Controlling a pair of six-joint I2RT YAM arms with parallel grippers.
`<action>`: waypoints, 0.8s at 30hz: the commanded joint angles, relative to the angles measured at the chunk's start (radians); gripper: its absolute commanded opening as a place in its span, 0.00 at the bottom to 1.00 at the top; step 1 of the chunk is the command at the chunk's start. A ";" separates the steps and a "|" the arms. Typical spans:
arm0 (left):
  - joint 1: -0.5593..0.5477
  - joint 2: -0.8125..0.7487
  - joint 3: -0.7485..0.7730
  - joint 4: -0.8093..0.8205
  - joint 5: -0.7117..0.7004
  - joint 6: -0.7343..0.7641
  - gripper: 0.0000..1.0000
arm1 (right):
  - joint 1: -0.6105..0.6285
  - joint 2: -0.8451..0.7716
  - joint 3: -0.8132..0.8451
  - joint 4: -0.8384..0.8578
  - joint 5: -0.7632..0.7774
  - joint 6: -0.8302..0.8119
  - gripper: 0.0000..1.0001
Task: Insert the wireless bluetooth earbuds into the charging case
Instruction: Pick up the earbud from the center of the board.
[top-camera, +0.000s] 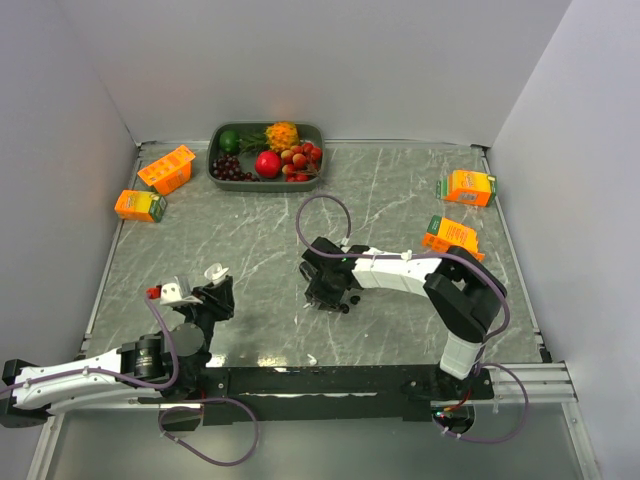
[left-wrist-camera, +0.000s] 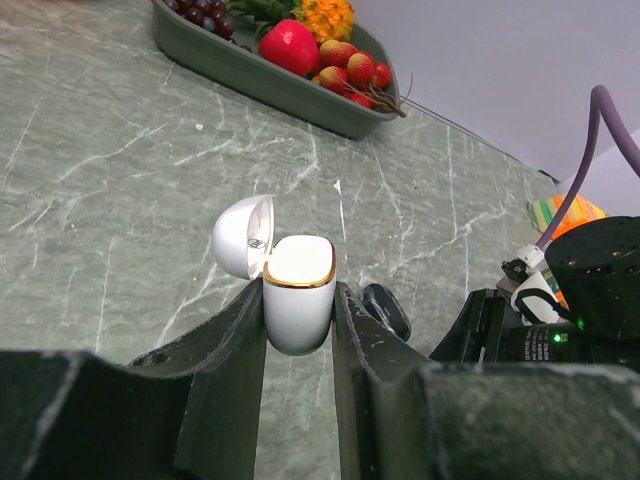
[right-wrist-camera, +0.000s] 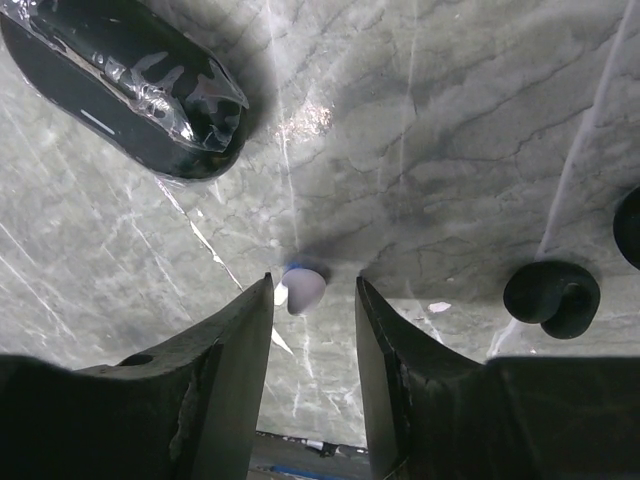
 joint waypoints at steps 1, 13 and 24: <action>-0.001 -0.007 0.042 -0.011 -0.016 -0.025 0.01 | -0.004 0.013 0.025 -0.006 -0.003 0.010 0.43; -0.001 -0.009 0.040 -0.015 -0.016 -0.031 0.01 | -0.001 0.008 0.011 -0.012 0.000 0.005 0.33; -0.003 -0.007 0.040 -0.009 -0.016 -0.031 0.01 | 0.022 -0.038 0.045 -0.073 0.086 -0.074 0.03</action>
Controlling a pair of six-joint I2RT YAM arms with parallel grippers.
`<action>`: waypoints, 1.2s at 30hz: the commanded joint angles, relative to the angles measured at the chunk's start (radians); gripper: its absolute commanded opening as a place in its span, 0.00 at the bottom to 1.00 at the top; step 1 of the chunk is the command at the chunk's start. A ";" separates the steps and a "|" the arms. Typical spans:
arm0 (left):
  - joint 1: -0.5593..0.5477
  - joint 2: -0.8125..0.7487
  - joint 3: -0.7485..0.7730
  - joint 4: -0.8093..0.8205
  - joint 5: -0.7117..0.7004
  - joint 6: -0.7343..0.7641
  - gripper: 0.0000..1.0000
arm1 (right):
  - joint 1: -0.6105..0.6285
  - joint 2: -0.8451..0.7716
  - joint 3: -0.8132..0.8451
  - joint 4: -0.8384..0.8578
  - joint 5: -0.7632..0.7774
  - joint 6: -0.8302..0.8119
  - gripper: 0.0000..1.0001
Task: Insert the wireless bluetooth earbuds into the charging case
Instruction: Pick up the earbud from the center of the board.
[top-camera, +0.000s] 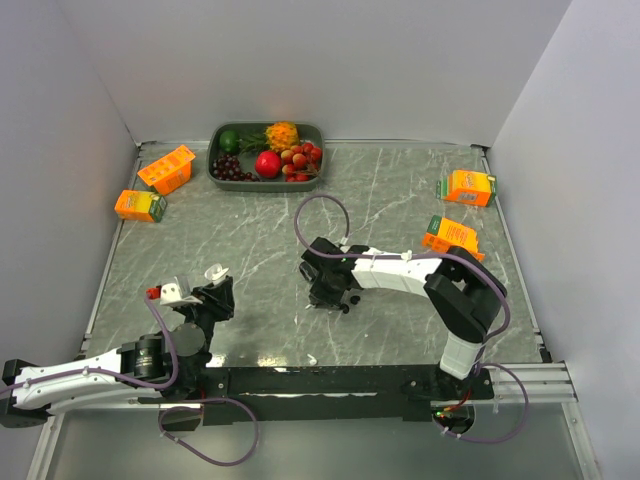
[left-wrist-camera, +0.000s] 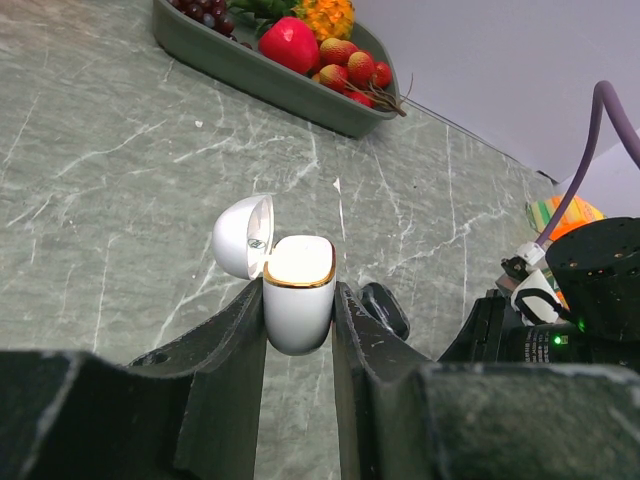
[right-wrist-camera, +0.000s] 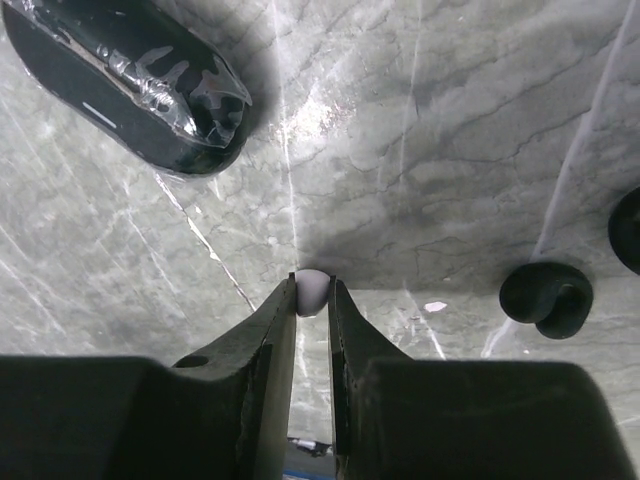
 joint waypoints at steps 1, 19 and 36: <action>-0.001 -0.004 0.040 0.009 -0.015 -0.002 0.01 | 0.020 -0.050 0.051 -0.088 0.089 -0.063 0.00; -0.001 -0.042 -0.038 0.333 0.172 0.294 0.01 | 0.070 -0.527 0.070 0.022 0.241 -0.896 0.00; -0.001 0.174 -0.156 0.933 0.934 0.674 0.01 | 0.251 -0.906 -0.056 0.257 0.164 -1.343 0.00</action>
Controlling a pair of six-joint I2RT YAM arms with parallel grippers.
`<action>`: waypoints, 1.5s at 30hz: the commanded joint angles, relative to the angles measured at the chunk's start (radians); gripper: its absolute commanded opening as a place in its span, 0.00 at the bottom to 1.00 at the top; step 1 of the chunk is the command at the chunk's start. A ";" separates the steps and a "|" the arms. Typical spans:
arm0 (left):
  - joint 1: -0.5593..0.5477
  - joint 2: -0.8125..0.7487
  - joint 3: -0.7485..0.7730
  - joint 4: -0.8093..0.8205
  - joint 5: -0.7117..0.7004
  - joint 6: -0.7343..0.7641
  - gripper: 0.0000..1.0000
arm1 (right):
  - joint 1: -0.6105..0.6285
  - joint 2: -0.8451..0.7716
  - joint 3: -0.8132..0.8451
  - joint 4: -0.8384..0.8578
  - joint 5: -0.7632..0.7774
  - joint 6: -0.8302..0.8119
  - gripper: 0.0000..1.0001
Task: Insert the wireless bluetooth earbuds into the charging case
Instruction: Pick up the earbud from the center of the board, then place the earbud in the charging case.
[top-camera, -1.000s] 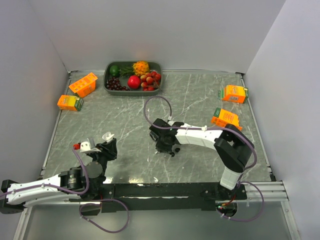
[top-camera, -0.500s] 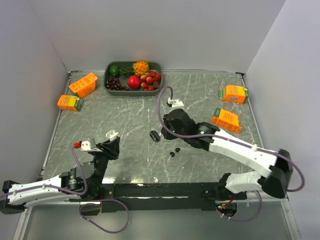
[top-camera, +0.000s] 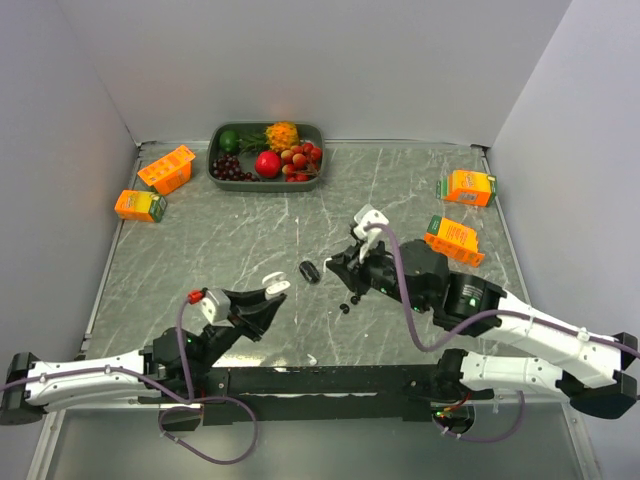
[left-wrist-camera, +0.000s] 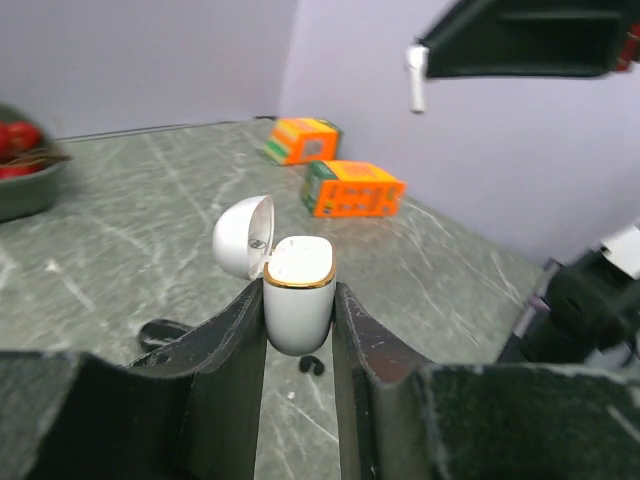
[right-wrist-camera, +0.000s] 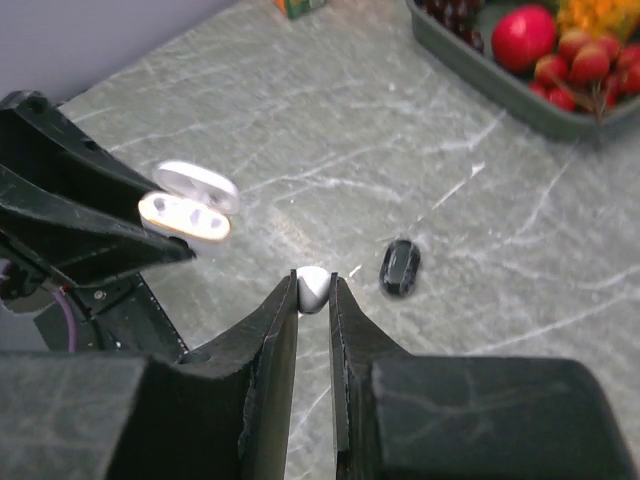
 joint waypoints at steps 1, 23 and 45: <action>-0.001 0.085 0.003 0.224 0.228 0.093 0.01 | 0.032 -0.088 -0.096 0.164 -0.033 -0.155 0.00; 0.026 0.072 -0.042 0.267 0.380 0.052 0.01 | 0.199 -0.159 -0.220 0.503 -0.168 -0.278 0.00; 0.028 0.108 -0.045 0.316 0.429 0.026 0.01 | 0.307 -0.013 -0.273 0.603 -0.044 -0.323 0.00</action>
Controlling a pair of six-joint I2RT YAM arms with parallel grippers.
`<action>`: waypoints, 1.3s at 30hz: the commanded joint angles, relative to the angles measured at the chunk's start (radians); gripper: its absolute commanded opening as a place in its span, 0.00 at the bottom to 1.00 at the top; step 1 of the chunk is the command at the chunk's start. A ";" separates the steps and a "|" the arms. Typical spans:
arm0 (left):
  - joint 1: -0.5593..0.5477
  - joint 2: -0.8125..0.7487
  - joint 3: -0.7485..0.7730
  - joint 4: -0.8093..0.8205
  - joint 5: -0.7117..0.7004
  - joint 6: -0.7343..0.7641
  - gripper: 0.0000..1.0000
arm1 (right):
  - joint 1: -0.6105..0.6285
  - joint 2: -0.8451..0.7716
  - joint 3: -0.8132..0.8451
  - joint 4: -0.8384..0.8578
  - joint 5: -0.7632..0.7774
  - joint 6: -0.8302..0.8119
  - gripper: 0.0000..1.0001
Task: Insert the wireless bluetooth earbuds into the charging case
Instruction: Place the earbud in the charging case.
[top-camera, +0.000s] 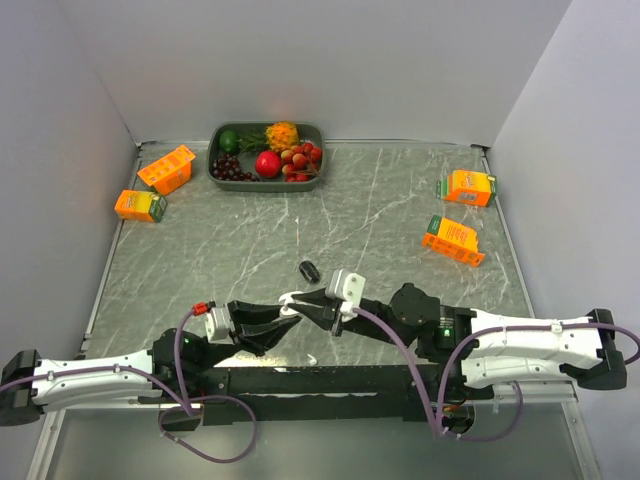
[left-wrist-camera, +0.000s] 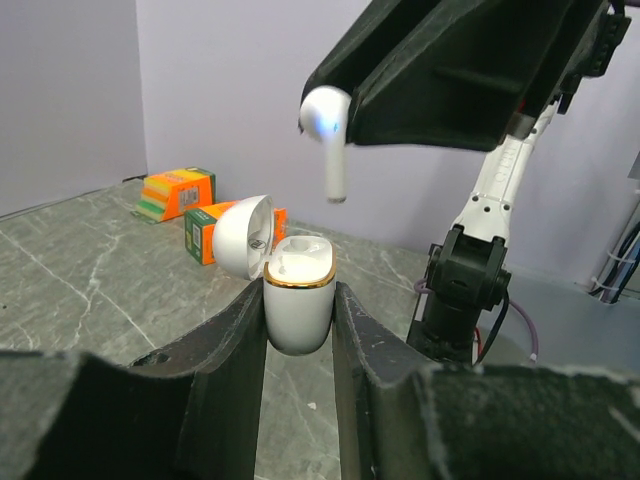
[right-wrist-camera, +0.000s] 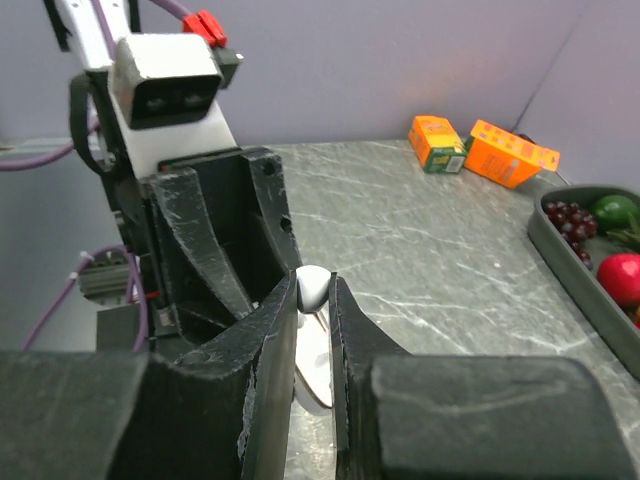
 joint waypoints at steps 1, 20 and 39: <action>0.004 -0.005 0.002 0.052 0.027 -0.029 0.01 | 0.011 0.014 -0.024 0.059 0.049 -0.023 0.00; 0.003 -0.043 0.000 0.019 -0.025 -0.065 0.01 | 0.129 0.068 -0.068 0.221 0.374 -0.152 0.00; 0.004 -0.044 -0.003 0.020 -0.033 -0.065 0.01 | 0.165 0.068 -0.073 0.244 0.362 -0.133 0.00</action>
